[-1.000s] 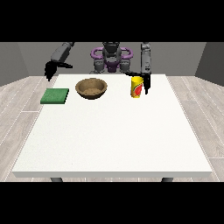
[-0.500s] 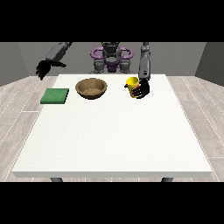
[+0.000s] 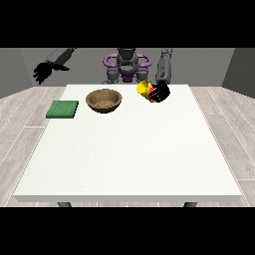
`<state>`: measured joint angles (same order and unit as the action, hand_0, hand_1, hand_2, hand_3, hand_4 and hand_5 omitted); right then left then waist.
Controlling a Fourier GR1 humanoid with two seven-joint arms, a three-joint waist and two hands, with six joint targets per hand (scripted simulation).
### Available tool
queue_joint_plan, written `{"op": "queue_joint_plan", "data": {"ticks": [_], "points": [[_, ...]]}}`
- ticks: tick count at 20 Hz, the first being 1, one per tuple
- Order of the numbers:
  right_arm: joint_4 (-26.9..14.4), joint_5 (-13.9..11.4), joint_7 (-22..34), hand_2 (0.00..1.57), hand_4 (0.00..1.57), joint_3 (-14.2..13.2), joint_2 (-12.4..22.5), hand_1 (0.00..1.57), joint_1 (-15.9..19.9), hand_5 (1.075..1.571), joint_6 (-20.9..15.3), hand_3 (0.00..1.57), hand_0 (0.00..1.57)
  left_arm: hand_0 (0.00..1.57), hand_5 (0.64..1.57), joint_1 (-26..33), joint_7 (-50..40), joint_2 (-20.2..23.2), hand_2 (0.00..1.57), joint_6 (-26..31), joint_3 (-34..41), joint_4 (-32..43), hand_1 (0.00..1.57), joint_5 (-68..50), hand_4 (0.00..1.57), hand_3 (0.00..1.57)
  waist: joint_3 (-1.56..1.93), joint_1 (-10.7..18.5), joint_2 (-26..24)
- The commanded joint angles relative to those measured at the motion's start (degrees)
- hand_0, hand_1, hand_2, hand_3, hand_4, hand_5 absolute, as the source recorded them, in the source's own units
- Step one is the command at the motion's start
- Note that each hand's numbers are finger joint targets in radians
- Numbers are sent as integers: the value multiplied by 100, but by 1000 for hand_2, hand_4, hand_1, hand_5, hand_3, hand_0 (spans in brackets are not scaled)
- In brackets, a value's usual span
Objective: Pick the cup and pour the ball into the bowl, then pick the bowl and place it on the pad
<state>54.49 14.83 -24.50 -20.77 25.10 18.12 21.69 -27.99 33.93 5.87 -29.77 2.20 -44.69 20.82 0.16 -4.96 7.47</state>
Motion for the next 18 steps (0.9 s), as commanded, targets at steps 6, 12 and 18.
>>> {"op": "queue_joint_plan", "data": {"ticks": [6,12,18], "points": [[-1284,-256,-447,0,0,-276,232,0,-596,1560,-102,0,0,1375,1567,-206,-2303,-281,1571,-60,-1568,-504,1375,1882,1143,1571,5,1006,-1185],[-1447,-153,-308,39,0,-314,379,0,-215,1558,-35,0,0,1364,1568,-670,-3418,-478,1571,2,-1840,-699,1364,2829,1068,1571,-11,936,-1085],[-1519,-267,-785,0,0,-200,218,0,-286,1552,24,0,0,1279,1569,-796,-3931,-552,1571,-189,-2067,-726,1279,3766,1000,1571,-11,747,-821]]}}
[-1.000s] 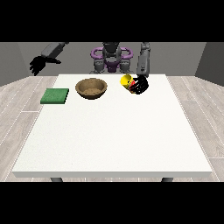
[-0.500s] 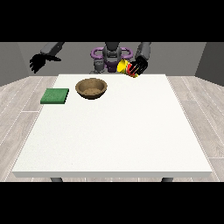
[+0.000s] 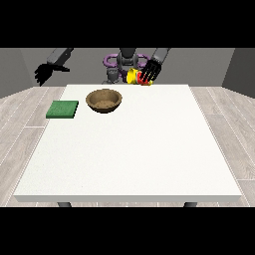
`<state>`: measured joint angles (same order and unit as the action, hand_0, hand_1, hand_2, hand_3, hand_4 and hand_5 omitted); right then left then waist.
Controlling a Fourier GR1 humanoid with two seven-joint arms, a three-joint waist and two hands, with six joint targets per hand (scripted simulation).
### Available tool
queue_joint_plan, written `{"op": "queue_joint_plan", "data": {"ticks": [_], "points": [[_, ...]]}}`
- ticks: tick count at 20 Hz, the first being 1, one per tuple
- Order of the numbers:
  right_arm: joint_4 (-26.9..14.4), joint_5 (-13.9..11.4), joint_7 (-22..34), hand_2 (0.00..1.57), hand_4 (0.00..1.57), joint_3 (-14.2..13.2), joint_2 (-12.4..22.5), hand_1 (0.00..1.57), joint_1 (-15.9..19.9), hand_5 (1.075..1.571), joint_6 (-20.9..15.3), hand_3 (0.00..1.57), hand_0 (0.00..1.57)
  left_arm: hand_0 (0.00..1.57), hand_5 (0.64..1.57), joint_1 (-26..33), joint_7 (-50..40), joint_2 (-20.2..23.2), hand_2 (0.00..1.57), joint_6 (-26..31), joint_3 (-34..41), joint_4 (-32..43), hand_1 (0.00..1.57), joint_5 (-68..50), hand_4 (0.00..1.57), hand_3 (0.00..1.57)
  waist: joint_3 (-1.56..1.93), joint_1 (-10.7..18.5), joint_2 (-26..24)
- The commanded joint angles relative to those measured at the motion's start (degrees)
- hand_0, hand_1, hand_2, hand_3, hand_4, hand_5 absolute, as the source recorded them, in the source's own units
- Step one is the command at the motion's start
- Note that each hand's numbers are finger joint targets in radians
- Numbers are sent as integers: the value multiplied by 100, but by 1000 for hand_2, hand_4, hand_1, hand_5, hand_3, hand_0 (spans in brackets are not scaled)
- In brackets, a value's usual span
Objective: Pick the cup and pour the ball into the bowl, then pick the bowl and place it on the pad
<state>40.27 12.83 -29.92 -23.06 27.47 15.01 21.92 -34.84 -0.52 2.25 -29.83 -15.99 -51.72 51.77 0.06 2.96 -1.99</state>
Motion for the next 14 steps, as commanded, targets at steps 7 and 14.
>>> {"op": "queue_joint_plan", "data": {"ticks": [7,14], "points": [[-326,-95,-52,0,0,60,331,0,490,1548,218,0,0,583,1571,-418,-1694,-222,1571,220,-1141,-240,583,1423,881,1536,-2,-252,271],[-260,-238,405,0,0,277,40,0,1192,1530,-352,267,0,455,1571,-1040,-2354,-224,1571,811,-1710,-219,455,2246,894,1571,-3,-336,315]]}}
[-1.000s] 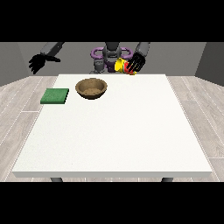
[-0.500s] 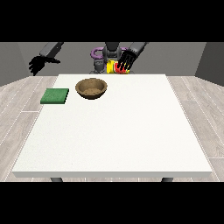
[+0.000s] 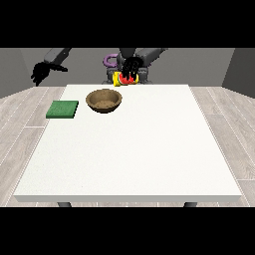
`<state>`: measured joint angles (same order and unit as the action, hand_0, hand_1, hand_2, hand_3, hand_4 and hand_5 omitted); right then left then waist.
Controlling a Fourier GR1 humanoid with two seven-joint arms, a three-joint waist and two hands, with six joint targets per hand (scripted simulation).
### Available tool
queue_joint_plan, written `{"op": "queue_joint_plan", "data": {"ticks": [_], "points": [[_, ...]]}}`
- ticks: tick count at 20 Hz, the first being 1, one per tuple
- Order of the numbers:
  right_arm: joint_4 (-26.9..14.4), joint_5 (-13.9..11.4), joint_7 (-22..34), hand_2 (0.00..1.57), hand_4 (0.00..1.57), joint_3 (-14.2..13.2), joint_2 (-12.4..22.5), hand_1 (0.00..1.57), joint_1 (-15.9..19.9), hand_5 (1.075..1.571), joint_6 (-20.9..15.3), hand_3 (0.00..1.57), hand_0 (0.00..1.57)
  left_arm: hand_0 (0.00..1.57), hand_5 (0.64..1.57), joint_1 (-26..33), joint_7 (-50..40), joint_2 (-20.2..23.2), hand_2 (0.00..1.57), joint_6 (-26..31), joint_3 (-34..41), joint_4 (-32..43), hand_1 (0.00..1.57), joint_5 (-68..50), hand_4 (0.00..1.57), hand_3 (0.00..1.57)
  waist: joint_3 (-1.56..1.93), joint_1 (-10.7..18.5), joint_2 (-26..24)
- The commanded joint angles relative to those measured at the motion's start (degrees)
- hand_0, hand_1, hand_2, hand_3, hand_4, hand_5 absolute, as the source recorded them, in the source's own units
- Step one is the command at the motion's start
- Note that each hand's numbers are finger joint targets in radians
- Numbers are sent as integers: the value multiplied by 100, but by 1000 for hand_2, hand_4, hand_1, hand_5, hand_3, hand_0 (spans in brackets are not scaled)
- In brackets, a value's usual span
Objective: Pick the cup and pour the ball into the bowl, then pick the bowl and place it on the pad
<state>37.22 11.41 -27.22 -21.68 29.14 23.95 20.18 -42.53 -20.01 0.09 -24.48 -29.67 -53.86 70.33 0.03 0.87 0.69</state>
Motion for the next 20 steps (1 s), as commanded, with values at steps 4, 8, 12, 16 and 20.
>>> {"op": "queue_joint_plan", "data": {"ticks": [4,8,12,16,20], "points": [[-59,-16,227,0,0,97,-223,0,499,1528,-277,297,0,282,1570,-166,-515,-9,1571,399,-658,-71,282,803,863,1571,-1,-86,204],[76,-84,201,0,0,301,-370,0,659,1525,-106,252,0,0,1547,-135,-890,-9,1571,658,-1123,37,0,1068,913,1571,-1,-491,354],[-121,2,-65,0,0,127,-261,0,463,1521,-54,190,0,0,1434,-81,-430,-9,1571,1287,-1457,-132,0,1268,1196,1571,3,-235,322],[-117,-26,198,0,0,236,-339,0,601,1519,-58,71,0,614,1387,-645,-203,88,1571,1816,-1497,120,614,1663,1232,1571,1,-299,180],[-279,35,112,0,0,132,-204,0,506,1516,56,171,0,1511,1443,-1201,-72,123,1571,2451,-1552,90,1511,2042,1203,1571,4,-246,76]]}}
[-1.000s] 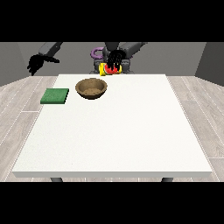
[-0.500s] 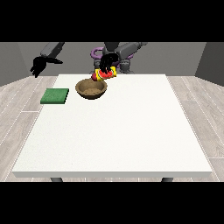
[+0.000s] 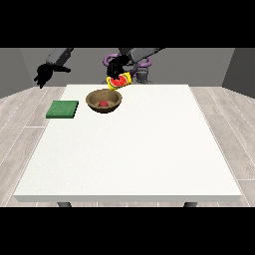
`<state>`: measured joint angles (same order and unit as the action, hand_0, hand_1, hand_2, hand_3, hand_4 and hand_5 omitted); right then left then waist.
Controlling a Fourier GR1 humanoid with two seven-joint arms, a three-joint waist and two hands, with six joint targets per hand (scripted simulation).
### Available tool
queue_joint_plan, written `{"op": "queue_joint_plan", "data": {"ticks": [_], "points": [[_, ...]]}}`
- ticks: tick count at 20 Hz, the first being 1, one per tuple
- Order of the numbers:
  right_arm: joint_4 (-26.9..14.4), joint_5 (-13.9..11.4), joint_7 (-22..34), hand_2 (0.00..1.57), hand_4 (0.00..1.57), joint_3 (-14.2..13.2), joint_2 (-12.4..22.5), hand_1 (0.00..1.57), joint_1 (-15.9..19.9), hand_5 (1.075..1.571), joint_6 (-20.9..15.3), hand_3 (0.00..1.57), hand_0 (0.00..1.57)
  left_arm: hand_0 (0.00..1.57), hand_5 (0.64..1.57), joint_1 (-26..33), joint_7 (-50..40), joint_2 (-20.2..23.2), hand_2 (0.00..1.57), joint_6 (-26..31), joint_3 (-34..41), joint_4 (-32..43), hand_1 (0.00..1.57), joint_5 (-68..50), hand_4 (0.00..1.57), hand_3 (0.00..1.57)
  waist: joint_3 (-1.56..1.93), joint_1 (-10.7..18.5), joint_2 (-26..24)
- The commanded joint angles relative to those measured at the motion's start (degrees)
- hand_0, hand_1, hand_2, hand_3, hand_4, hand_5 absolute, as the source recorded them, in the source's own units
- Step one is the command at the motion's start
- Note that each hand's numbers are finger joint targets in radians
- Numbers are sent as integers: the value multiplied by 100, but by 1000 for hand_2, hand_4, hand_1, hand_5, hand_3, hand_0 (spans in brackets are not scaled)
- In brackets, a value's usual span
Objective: Pick the cup and pour the ball into the bowl, then pick the bowl and place it on the pad
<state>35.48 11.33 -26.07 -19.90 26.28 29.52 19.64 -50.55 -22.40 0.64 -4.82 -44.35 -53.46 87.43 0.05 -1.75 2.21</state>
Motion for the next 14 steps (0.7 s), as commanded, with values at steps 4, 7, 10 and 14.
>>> {"op": "queue_joint_plan", "data": {"ticks": [4,7,10,14], "points": [[-313,-64,-389,0,0,-80,46,0,-436,1516,-79,172,0,1557,1467,-317,519,10,1571,868,-60,-478,1557,446,1191,1571,0,380,-193],[31,-9,86,0,0,79,-98,0,-187,1517,-92,276,0,1501,1455,-135,469,-62,1571,765,265,-253,1501,622,1209,1571,-4,29,-277],[-146,104,468,0,429,77,-295,0,-39,1555,-114,0,0,1516,1462,-385,675,-22,1571,745,432,-221,1516,728,1201,1571,-5,106,-148],[-195,168,74,0,460,-87,-178,0,-417,1556,-26,0,0,0,1452,361,567,168,1571,-346,1500,-1081,0,-535,1273,1571,-19,632,-26]]}}
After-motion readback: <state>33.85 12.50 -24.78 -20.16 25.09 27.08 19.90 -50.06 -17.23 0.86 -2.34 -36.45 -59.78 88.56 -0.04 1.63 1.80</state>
